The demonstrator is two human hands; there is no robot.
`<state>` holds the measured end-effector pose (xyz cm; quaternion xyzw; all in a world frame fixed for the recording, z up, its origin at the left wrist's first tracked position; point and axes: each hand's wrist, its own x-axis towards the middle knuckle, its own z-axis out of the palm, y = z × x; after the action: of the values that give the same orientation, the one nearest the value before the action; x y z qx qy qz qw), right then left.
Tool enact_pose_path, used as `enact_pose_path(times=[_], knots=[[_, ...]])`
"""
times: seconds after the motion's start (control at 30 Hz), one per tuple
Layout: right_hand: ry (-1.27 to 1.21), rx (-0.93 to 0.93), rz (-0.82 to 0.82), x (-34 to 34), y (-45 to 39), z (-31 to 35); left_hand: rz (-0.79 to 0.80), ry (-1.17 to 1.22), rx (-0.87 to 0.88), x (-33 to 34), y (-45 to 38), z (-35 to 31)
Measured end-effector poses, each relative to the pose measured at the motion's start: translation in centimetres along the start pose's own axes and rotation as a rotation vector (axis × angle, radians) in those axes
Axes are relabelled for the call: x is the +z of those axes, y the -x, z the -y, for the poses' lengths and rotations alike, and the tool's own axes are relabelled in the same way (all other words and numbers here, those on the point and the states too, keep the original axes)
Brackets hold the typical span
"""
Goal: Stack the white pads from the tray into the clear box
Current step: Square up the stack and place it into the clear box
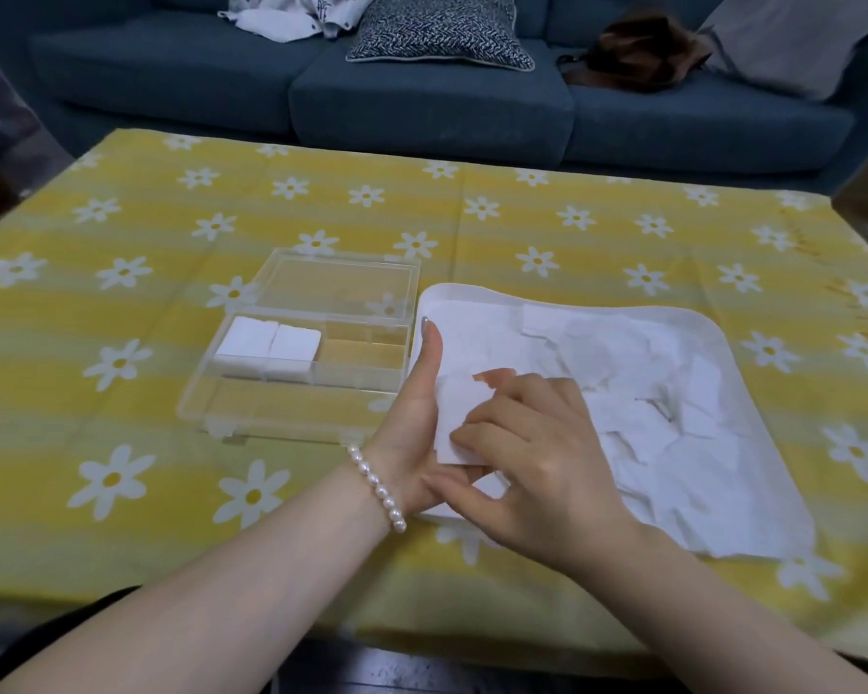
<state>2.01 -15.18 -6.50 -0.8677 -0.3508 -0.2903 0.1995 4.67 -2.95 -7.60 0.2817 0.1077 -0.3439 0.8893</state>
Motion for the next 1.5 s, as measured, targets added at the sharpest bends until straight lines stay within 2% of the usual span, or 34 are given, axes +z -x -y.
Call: enact_pose_path(times=[0.1,0.2,0.27,0.37,0.53,0.77,0.93,1.23,1.4,1.5], knots=[[-0.149,0.112,0.117,-1.6,-0.8,-1.2,-0.017,0.008,0.001,0.1,-0.1,-0.2],[-0.216,0.245,0.322,-2.7,-0.9,-2.6,-0.014,-0.032,-0.02,0.0,-0.3,0.1],[-0.186,0.248,0.425,-2.6,-0.5,-3.0,0.007,-0.078,-0.044,0.0,-0.3,0.3],[-0.152,0.23,0.492,-2.1,-0.1,-2.7,0.043,-0.129,-0.076,0.0,-0.3,0.9],[-0.094,0.203,0.475,-1.9,0.0,-2.5,0.051,-0.195,-0.051,0.0,-0.5,1.4],[-0.15,0.288,0.513,-1.9,-0.2,-1.9,0.037,-0.292,-0.017,0.2,-0.4,1.6],[-0.224,0.346,0.525,-2.3,-0.5,-1.5,0.108,-0.252,-0.018,0.1,-0.6,1.6],[-0.253,0.385,0.591,-2.1,-0.5,-1.9,0.016,-0.238,-0.063,0.5,-0.3,1.3],[-0.303,0.421,0.54,-1.9,-0.6,-1.5,-0.025,-0.329,-0.047,0.2,-0.5,1.5],[-0.321,0.413,0.528,-1.8,-0.6,-1.4,-0.01,-0.282,-0.039,0.2,-0.5,1.6]])
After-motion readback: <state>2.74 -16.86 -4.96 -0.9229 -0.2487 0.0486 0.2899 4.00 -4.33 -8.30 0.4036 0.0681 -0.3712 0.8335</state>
